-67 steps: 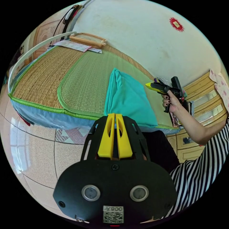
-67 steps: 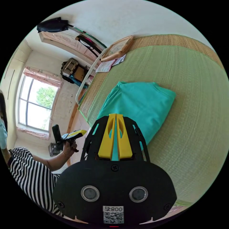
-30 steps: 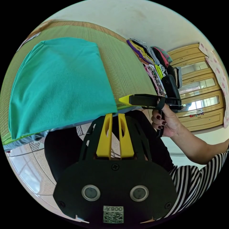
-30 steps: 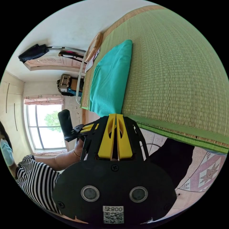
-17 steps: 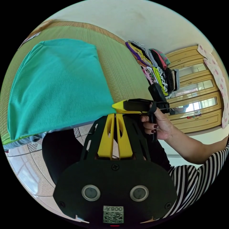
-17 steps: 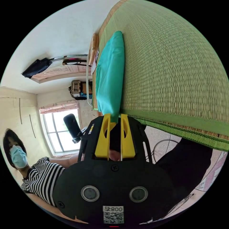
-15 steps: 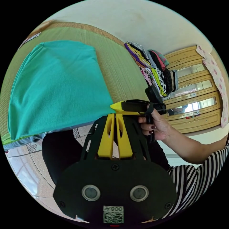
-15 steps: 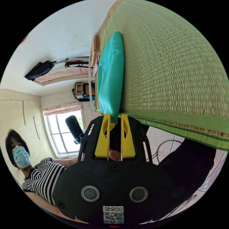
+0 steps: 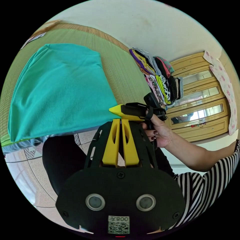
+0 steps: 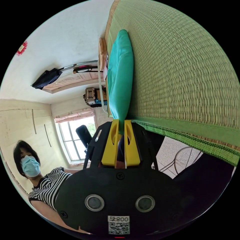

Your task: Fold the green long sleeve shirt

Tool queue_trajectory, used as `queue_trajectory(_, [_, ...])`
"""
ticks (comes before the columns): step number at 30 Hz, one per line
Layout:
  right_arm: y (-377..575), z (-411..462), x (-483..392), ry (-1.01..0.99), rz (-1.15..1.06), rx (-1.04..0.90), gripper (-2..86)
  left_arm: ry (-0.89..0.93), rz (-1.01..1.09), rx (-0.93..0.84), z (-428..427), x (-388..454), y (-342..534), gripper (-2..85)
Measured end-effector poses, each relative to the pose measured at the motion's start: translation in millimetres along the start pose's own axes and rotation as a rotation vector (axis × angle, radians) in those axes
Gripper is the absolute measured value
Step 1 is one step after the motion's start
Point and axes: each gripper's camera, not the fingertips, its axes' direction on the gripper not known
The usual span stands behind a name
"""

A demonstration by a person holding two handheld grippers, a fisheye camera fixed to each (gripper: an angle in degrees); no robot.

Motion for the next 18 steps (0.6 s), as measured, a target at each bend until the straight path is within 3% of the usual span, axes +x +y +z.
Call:
queue_trajectory(6, [0, -3, -4, -0.007, -0.006, 0.013, 2.3, 0.042, -0.038, 0.064, -18, -32, 26, 0.4])
queue_trajectory(12, [-3, -2, -21, -0.019, -0.045, 0.015, 2.0, 0.11, -0.243, 0.207, -53, -107, 78, 1.7])
queue_trajectory(18, [-7, -1, -39, -0.014, -0.074, 0.006, 1.8, 0.35, -0.495, 0.37, -49, -192, 132, 6.6])
